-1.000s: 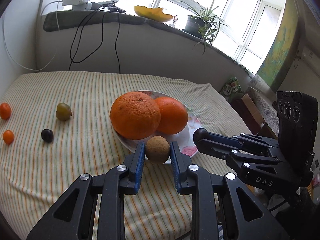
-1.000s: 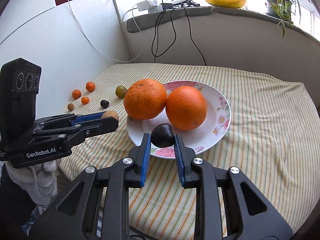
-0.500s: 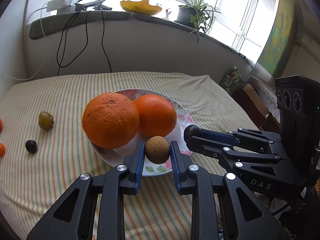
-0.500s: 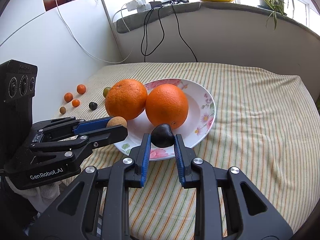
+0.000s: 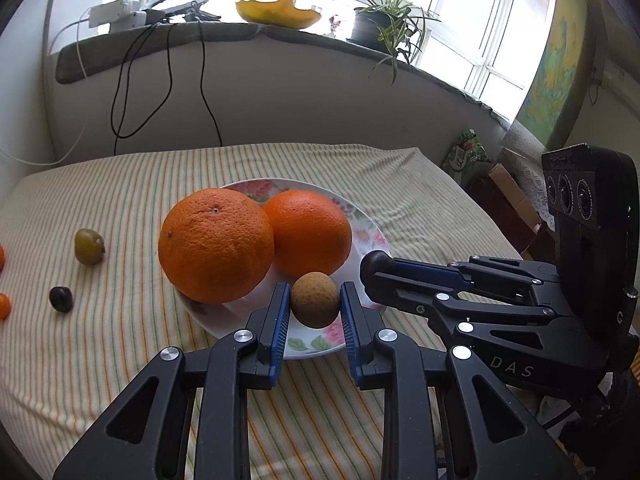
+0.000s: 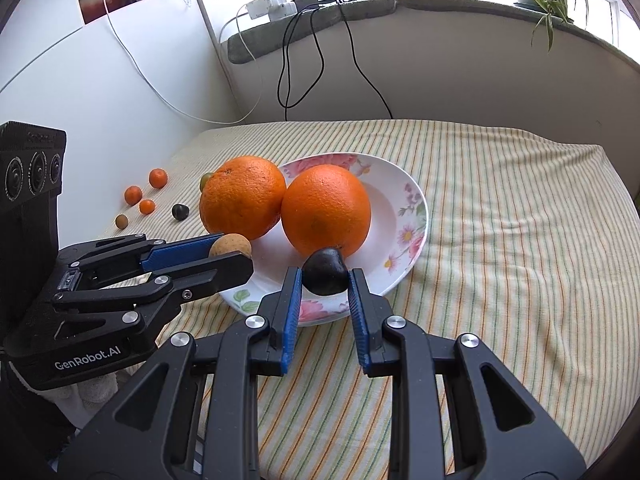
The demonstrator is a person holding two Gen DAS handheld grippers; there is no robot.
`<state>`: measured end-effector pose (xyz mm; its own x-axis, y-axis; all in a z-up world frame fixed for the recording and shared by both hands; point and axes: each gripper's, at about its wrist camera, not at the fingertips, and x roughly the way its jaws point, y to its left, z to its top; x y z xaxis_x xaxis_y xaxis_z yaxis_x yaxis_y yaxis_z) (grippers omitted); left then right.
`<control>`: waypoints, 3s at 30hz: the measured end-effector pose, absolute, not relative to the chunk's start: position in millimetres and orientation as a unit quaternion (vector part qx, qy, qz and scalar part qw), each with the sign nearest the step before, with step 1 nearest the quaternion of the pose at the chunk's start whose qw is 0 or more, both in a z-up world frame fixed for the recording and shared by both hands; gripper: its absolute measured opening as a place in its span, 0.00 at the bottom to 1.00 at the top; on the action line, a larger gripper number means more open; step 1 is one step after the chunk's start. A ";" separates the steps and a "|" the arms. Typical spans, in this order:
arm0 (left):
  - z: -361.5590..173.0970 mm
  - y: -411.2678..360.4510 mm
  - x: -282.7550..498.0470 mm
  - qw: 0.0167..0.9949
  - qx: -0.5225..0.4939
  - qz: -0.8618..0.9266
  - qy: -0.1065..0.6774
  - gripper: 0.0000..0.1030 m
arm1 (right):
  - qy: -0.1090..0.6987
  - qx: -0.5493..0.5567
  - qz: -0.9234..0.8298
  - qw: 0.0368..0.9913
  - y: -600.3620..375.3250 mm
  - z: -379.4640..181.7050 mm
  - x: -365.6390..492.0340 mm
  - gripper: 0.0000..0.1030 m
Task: Organize fruits
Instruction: 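Carry the kiwi in the left gripper while the right carries the plum over the plate, then lower the kiwi with left onto the plate while right lowers and releases the plum, then withdraw both open grippers from the plate toward the remaining fruit, then move the left gripper to a second brown kiwi while right approaches a second dark plum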
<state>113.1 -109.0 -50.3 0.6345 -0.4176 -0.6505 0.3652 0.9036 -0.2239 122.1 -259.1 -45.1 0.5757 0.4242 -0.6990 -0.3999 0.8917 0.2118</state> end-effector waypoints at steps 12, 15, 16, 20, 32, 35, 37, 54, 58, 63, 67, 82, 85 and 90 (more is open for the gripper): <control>-49.3 -106.4 112.6 0.906 -0.035 -0.210 0.365 0.32 | 0.394 0.009 0.222 0.892 -259.3 -43.2 122.0 0.29; -47.9 -105.0 111.6 0.908 -0.035 -0.209 0.362 0.34 | 0.387 0.010 0.215 0.897 -262.1 -40.7 120.8 0.51; -47.4 -104.4 111.2 0.908 -0.036 -0.208 0.361 0.34 | 0.384 0.011 0.215 0.898 -263.0 -39.3 120.1 0.52; -45.8 -102.0 110.3 0.909 -0.039 -0.206 0.359 0.34 | 0.381 0.009 0.211 0.900 -263.0 -36.1 119.4 0.54; -38.3 -89.2 102.1 0.917 -0.035 -0.197 0.345 0.42 | 0.370 0.015 0.198 0.907 -264.8 -26.8 115.3 0.72; -35.4 -83.7 99.7 0.921 -0.033 -0.188 0.339 0.49 | 0.364 0.014 0.199 0.910 -261.8 -22.0 114.2 0.74; -33.0 -80.3 98.4 0.924 -0.033 -0.182 0.335 0.51 | 0.360 0.009 0.201 0.911 -258.1 -18.9 113.3 0.80; -18.9 -32.8 83.9 0.942 -0.036 -0.134 0.305 0.60 | 0.345 -0.010 0.224 0.911 -224.2 -2.0 113.4 0.87; -19.1 -11.4 81.0 0.944 -0.044 -0.119 0.304 0.60 | 0.342 -0.018 0.235 0.909 -211.1 2.5 114.8 0.87; -21.3 27.5 73.6 0.947 -0.059 -0.085 0.303 0.60 | 0.334 -0.029 0.253 0.907 -192.6 9.2 116.9 0.87; -28.8 60.0 64.4 0.948 -0.069 -0.052 0.306 0.60 | 0.330 -0.042 0.272 0.903 -175.2 12.1 118.5 0.86; -66.4 137.2 55.0 0.938 -0.092 0.016 0.335 0.51 | 0.329 -0.091 0.357 0.869 -80.7 -1.5 118.0 0.84; -69.6 142.9 61.2 0.937 -0.096 0.018 0.334 0.47 | 0.338 -0.094 0.367 0.862 -63.1 -11.5 120.1 0.78; -78.4 155.6 70.2 0.934 -0.111 0.034 0.337 0.46 | 0.358 -0.094 0.368 0.853 -39.4 -29.4 128.0 0.66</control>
<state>70.2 155.6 -78.4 0.7702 -0.0119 -0.6377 -0.1375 0.9732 -0.1843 128.0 -39.4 -29.4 0.4722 0.5608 -0.6801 -0.6950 0.7115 0.1041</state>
